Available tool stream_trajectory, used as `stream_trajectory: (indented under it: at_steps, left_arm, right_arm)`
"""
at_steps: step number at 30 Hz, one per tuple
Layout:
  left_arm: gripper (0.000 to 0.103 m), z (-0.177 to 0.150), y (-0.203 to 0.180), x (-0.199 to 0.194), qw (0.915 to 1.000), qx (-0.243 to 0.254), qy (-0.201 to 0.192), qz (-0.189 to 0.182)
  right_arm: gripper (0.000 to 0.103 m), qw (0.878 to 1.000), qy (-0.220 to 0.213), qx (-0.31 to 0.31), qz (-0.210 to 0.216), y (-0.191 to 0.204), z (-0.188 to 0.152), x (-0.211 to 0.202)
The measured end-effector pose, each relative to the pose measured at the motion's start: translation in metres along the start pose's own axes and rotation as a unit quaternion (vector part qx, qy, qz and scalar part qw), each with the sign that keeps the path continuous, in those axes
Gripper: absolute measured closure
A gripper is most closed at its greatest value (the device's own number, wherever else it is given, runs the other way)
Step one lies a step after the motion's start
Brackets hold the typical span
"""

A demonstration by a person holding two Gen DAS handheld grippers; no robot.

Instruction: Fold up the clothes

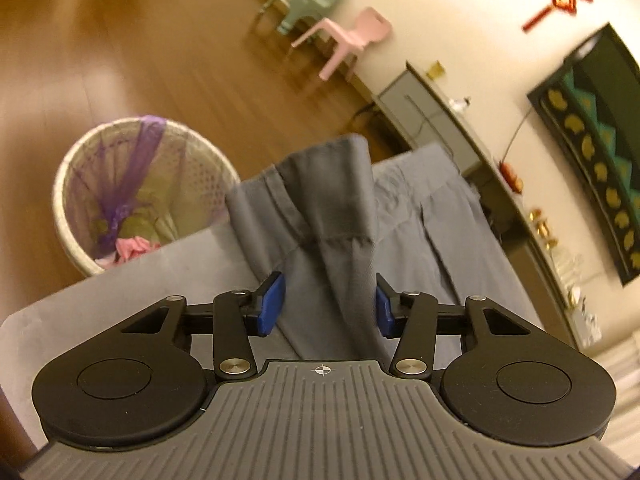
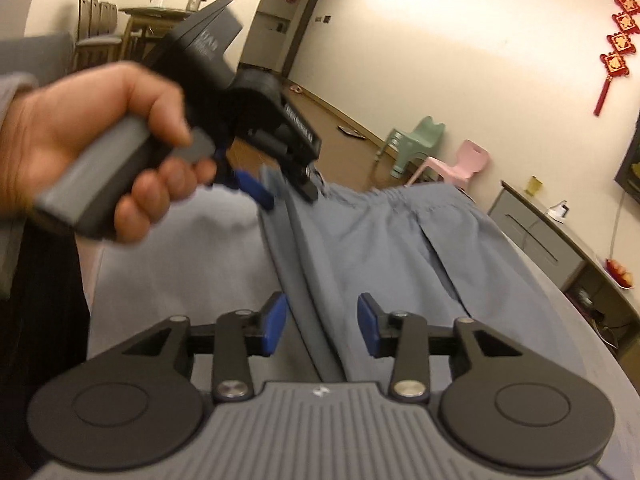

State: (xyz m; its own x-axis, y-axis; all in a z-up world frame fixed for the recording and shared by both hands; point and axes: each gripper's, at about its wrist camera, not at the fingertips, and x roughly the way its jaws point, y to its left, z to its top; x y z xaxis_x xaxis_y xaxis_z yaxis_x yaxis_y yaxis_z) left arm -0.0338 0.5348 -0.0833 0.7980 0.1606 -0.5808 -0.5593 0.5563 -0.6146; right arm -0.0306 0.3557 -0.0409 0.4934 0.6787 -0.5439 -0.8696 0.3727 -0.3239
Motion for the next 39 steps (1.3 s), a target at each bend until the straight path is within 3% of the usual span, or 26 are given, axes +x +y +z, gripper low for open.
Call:
stream_trajectory:
  at_steps: [3,5,6,7,8,9,11,12,13,15,19,22,24,25,26,27,29,32,37,39]
  left_arm:
    - [0.037,0.0,-0.027,-0.001,0.9964,0.073,-0.031,0.028]
    - [0.036,-0.002,-0.051,0.006,0.9881,0.142,-0.036,0.047]
    - [0.043,-0.003,-0.061,0.013,0.9824,0.174,-0.032,0.062]
    - [0.059,-0.004,-0.067,0.021,0.9776,0.196,-0.023,0.074]
    - [0.103,-0.003,-0.065,0.024,0.9798,0.191,-0.011,0.058]
    - [0.103,0.001,-0.058,0.024,0.9853,0.169,0.003,0.021]
    - [0.103,0.015,-0.025,0.023,0.9941,0.069,0.034,-0.076]
    - [0.103,0.022,0.0,0.026,0.9912,-0.007,0.054,-0.121]
    - [0.103,0.027,0.028,0.034,0.982,-0.083,0.079,-0.15]
    - [0.103,0.03,0.056,0.045,0.967,-0.147,0.104,-0.18]
    - [0.103,0.035,0.059,0.043,0.9764,-0.133,0.085,-0.148]
    - [0.086,0.037,0.048,0.04,0.9855,-0.104,0.06,-0.12]
    - [0.086,0.037,0.038,0.035,0.9899,-0.079,0.035,-0.112]
    - [0.091,0.037,0.034,0.032,0.9913,-0.069,0.022,-0.11]
    - [0.103,0.037,0.034,0.032,0.9913,-0.07,0.015,-0.11]
    - [0.103,0.036,0.037,0.034,0.9901,-0.082,0.013,-0.113]
    - [0.103,0.033,0.049,0.042,0.9848,-0.122,0.031,-0.12]
    - [0.099,0.031,0.061,0.046,0.9804,-0.151,0.043,-0.119]
    - [0.093,0.03,0.049,0.032,0.995,-0.064,0.018,-0.074]
    - [0.083,0.029,0.043,0.024,0.9982,-0.032,0.002,-0.049]
  right_arm:
    - [0.065,1.0,0.014,-0.016,0.0,0.004,0.011,0.019]
    - [0.065,1.0,0.025,-0.013,0.008,0.004,0.012,0.029]
    - [0.065,1.0,0.027,-0.003,0.012,0.001,0.01,0.031]
    - [0.065,0.999,0.028,0.01,0.016,-0.004,0.008,0.031]
    - [0.065,0.999,0.029,0.024,0.02,-0.008,0.006,0.03]
    - [0.065,0.999,0.03,0.037,0.025,-0.013,0.003,0.03]
    - [0.066,0.997,0.032,0.064,0.033,-0.023,-0.001,0.029]
    - [0.065,0.996,0.033,0.077,0.038,-0.027,-0.003,0.029]
    - [0.065,0.994,0.034,0.091,0.042,-0.032,-0.006,0.029]
    - [0.064,0.991,0.036,0.118,0.05,-0.042,-0.01,0.028]
    - [0.064,0.982,0.054,0.169,0.066,-0.06,-0.02,0.032]
    - [0.064,0.974,0.063,0.205,0.069,-0.069,-0.031,0.026]
    - [0.064,0.974,0.063,0.207,0.059,-0.067,-0.04,0.01]
    - [0.064,0.975,0.064,0.207,0.054,-0.066,-0.045,0.001]
    - [0.07,0.975,0.065,0.207,0.049,-0.067,-0.05,-0.005]
    - [0.081,0.975,0.068,0.207,0.045,-0.069,-0.055,-0.011]
    - [0.088,0.976,0.073,0.203,0.041,-0.07,-0.065,-0.023]
    - [0.089,0.979,0.076,0.186,0.037,-0.069,-0.076,-0.039]
    - [0.086,0.976,0.086,0.194,0.053,-0.076,-0.086,-0.06]
    - [0.084,0.972,0.094,0.208,0.059,-0.083,-0.089,-0.067]
